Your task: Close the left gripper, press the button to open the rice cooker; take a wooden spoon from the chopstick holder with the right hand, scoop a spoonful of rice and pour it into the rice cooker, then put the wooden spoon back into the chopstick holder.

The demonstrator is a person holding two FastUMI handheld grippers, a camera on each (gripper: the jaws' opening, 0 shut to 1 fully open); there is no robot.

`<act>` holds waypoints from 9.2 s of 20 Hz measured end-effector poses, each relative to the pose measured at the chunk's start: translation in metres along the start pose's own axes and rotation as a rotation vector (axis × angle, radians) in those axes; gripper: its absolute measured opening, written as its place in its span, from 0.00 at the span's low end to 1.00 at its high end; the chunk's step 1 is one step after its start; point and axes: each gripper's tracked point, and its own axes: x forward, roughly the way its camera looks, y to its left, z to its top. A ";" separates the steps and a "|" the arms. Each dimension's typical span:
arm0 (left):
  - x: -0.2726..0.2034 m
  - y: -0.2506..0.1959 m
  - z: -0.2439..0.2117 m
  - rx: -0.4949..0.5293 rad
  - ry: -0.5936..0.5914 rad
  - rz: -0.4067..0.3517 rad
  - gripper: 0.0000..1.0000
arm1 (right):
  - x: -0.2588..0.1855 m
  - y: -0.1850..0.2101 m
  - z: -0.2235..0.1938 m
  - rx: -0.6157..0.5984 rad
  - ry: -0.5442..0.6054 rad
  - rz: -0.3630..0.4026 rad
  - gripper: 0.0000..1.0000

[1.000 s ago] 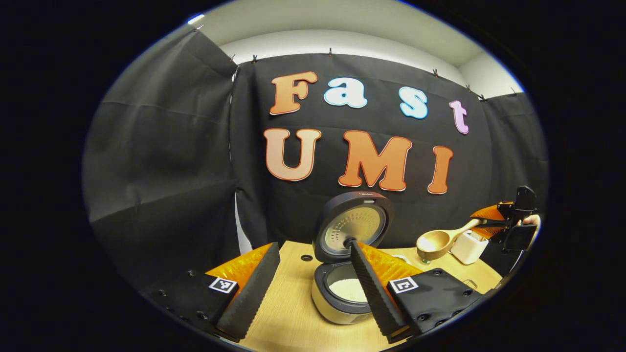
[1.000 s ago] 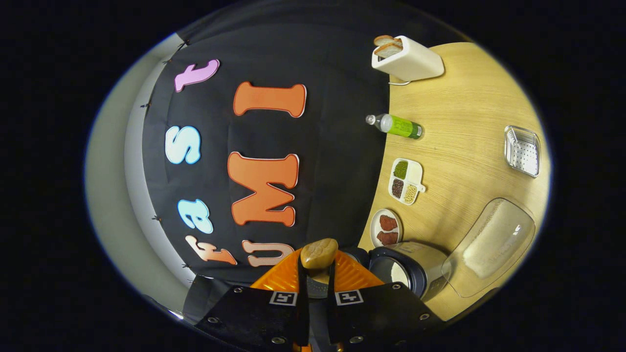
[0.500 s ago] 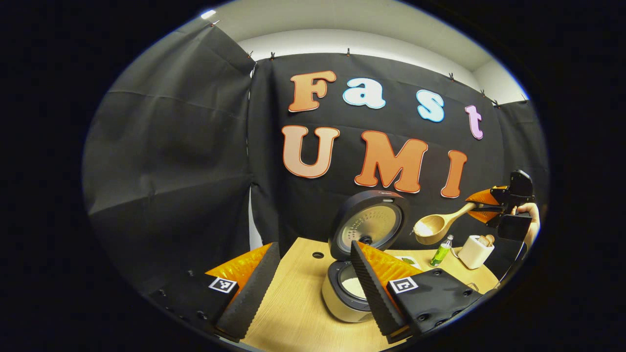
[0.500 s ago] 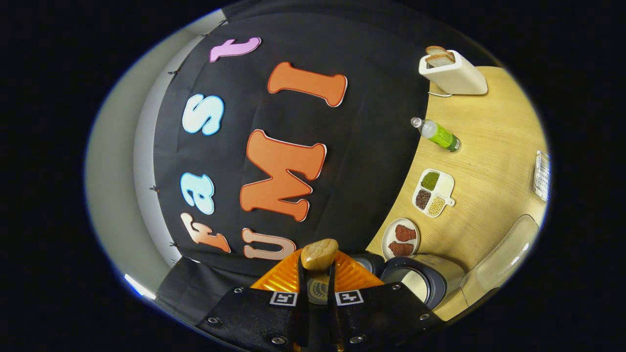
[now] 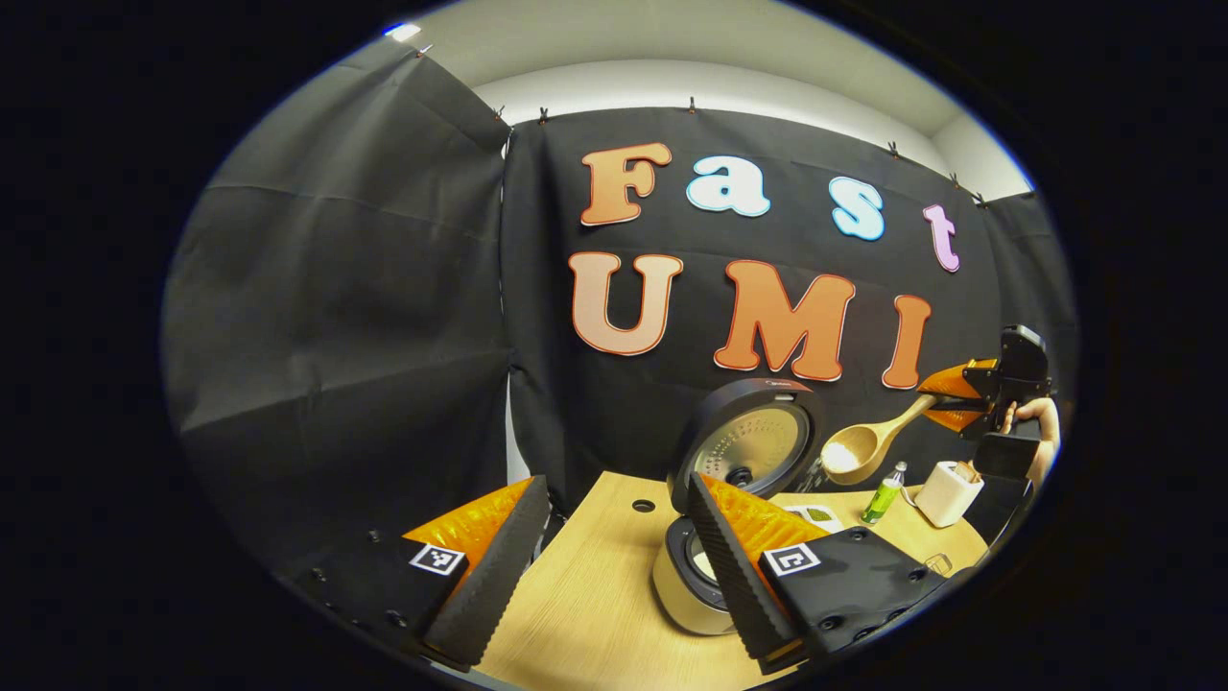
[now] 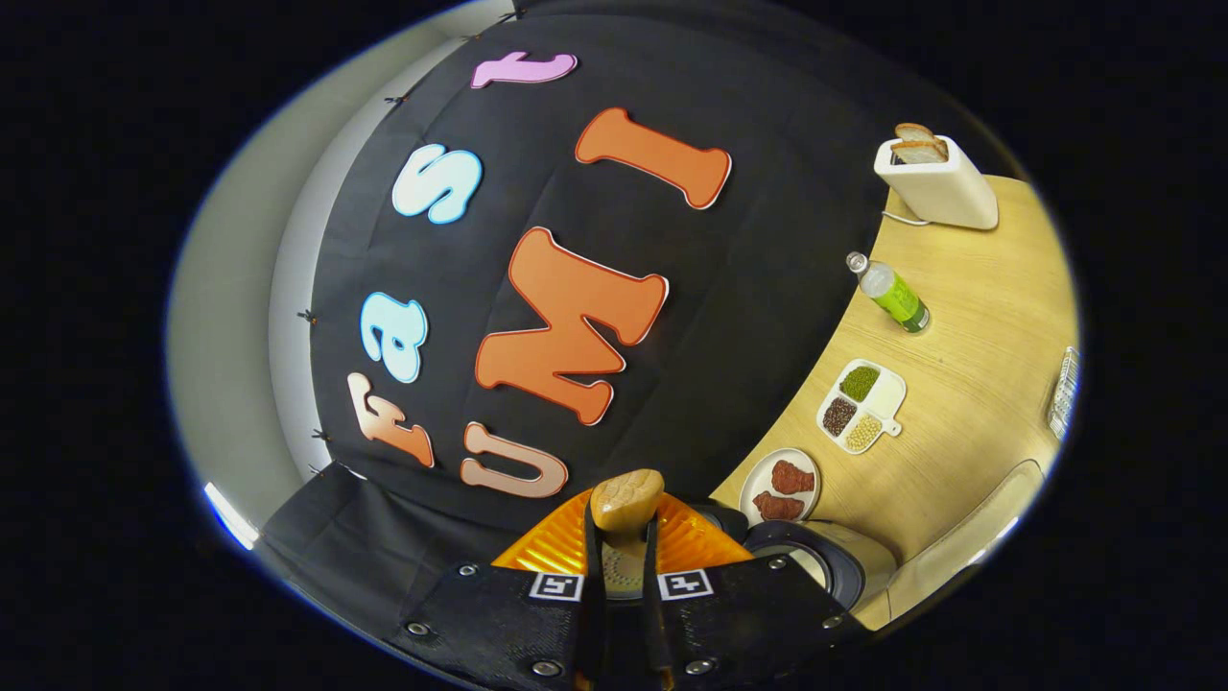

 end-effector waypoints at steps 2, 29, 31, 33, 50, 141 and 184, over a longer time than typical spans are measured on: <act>0.000 -0.001 0.000 0.005 -0.002 -0.002 0.97 | 0.002 -0.002 -0.004 -0.025 0.005 -0.005 0.14; -0.006 0.010 0.004 0.022 -0.013 0.009 0.98 | 0.009 -0.001 -0.071 -0.597 0.026 0.019 0.14; -0.006 0.009 0.003 0.020 -0.010 0.008 0.98 | 0.009 0.004 -0.077 -0.670 0.021 0.033 0.14; -0.006 0.011 0.003 0.019 -0.009 0.010 0.98 | 0.008 0.010 -0.085 -0.743 0.020 0.052 0.14; -0.007 0.019 -0.002 -0.007 0.000 0.017 0.97 | 0.001 0.025 -0.105 -0.866 0.081 0.108 0.14; 0.217 -0.223 0.017 0.130 0.180 -0.094 0.98 | -0.275 -0.185 0.207 -0.802 -0.135 -0.438 0.95; 0.002 -0.162 0.023 0.120 0.005 -0.141 0.94 | -0.270 -0.144 0.194 -0.897 -0.171 -0.386 0.95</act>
